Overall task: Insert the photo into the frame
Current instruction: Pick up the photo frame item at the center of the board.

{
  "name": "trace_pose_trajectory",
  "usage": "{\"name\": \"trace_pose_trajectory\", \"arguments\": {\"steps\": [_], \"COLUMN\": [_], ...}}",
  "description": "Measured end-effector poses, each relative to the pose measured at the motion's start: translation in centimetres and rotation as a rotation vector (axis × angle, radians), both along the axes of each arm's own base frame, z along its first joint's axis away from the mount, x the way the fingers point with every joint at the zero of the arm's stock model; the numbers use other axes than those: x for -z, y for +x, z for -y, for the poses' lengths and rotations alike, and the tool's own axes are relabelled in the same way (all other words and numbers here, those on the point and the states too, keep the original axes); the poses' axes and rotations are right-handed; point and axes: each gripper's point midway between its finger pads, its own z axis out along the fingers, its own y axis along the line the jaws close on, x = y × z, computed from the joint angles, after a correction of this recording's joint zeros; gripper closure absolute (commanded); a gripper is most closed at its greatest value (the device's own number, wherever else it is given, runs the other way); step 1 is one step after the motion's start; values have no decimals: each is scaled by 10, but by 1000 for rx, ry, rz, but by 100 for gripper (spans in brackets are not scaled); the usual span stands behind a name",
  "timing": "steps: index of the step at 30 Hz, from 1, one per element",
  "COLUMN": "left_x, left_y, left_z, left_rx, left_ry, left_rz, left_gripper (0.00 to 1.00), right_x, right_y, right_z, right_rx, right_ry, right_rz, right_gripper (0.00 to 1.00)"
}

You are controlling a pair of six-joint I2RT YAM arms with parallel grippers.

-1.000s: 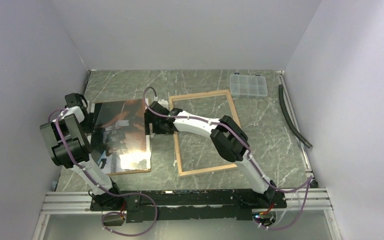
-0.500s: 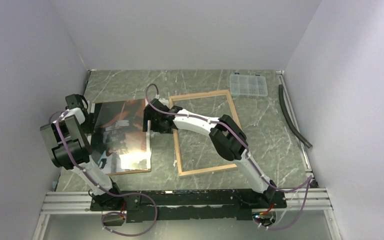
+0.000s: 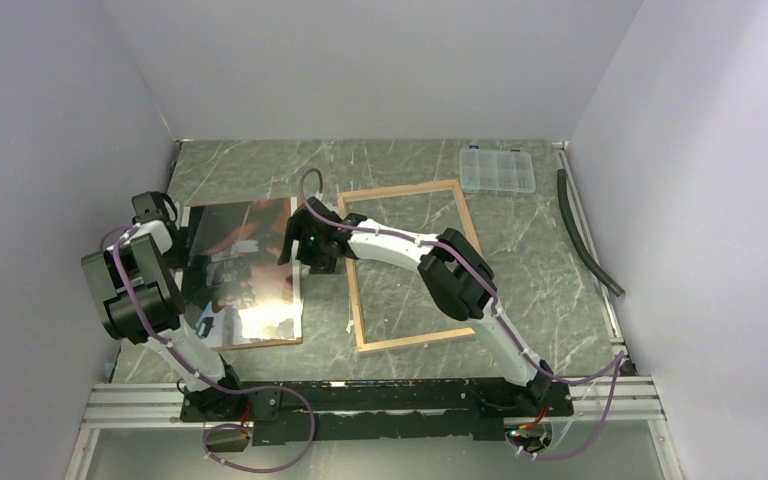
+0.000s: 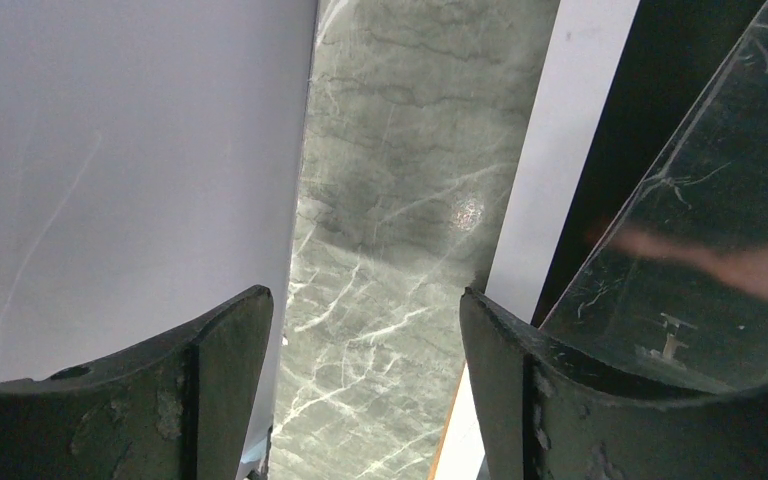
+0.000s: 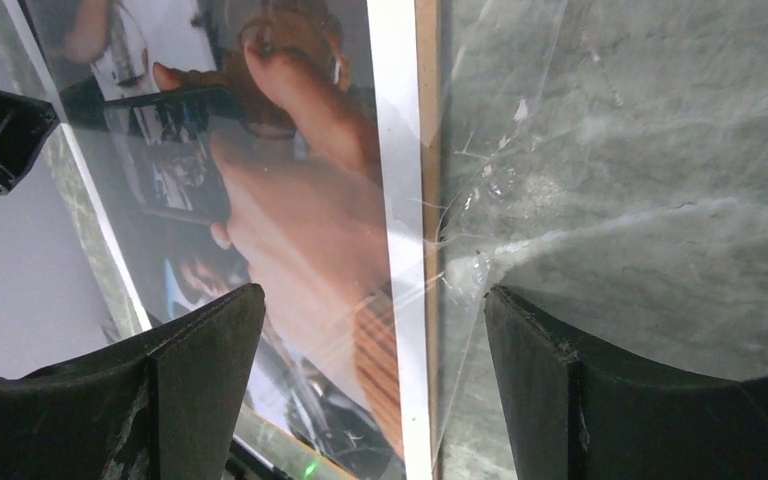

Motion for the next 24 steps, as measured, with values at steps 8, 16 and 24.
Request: {"name": "trace_pose_trajectory", "arguments": {"steps": [8, 16, 24], "left_x": [1, 2, 2], "left_y": [0, 1, 1], "left_z": [1, 3, 4], "left_rx": [12, 36, 50], "left_ry": [2, 3, 2], "left_rz": [11, 12, 12], "left_gripper": [26, 28, 29], "right_x": [-2, -6, -18], "right_y": [-7, -5, -5], "right_z": [-10, -14, -14], "right_rx": [8, 11, -6], "right_ry": [70, 190, 286], "right_rz": [-55, -66, -35], "right_gripper": [17, 20, 22]}}
